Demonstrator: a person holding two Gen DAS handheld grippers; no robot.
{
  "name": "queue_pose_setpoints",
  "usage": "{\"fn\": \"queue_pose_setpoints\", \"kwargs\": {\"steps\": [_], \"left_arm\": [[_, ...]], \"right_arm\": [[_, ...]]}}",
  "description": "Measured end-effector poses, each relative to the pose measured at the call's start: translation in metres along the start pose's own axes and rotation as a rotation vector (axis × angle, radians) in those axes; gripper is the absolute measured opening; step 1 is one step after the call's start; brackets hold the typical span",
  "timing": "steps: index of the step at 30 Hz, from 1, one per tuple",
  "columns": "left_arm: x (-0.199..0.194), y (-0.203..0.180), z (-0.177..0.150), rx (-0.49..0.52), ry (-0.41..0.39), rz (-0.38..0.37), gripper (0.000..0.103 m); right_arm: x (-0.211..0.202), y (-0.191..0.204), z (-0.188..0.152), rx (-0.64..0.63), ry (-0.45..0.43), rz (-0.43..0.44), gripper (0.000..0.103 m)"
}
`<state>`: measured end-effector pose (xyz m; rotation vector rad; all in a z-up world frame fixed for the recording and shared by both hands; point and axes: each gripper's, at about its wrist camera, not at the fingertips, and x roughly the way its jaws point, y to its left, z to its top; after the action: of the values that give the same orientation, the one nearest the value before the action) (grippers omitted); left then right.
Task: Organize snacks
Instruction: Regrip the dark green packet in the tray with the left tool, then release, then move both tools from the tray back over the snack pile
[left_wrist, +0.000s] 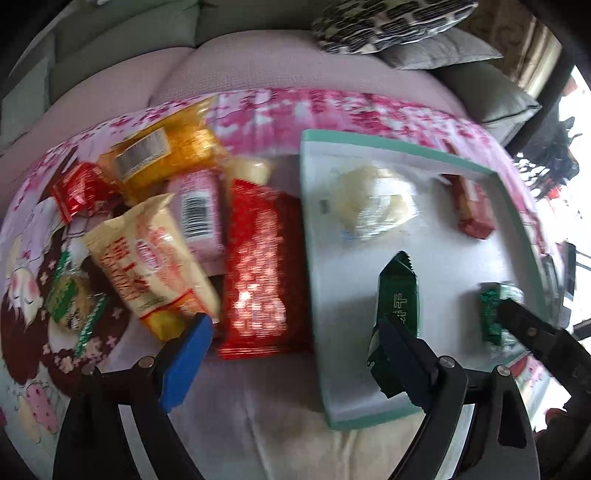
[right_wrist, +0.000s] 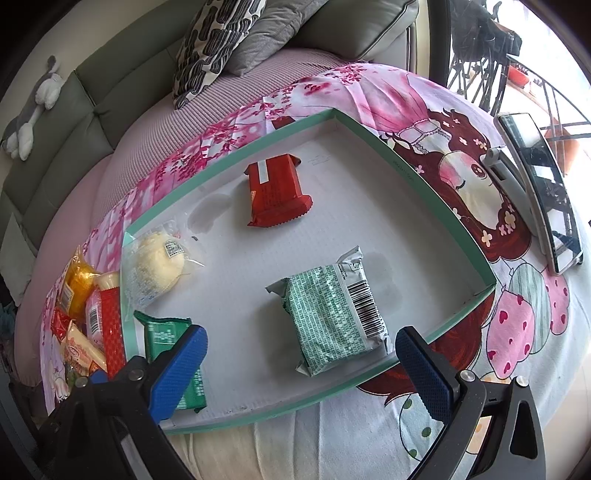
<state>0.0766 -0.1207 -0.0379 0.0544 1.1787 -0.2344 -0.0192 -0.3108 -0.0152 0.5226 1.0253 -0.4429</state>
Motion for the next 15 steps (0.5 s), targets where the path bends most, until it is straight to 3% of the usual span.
{"fn": "queue_pose_setpoints", "kwargs": {"steps": [3, 15], "left_arm": [[0.0054, 0.0038, -0.0011, -0.006, 0.021, 0.034, 0.092], [0.0004, 0.0017, -0.003, 0.001, 0.007, 0.031, 0.092]], "right_arm": [[0.0, -0.0001, -0.0001, 0.001, -0.001, 0.001, 0.103], [0.0001, 0.0025, -0.0007, -0.014, 0.003, 0.006, 0.103]]}}
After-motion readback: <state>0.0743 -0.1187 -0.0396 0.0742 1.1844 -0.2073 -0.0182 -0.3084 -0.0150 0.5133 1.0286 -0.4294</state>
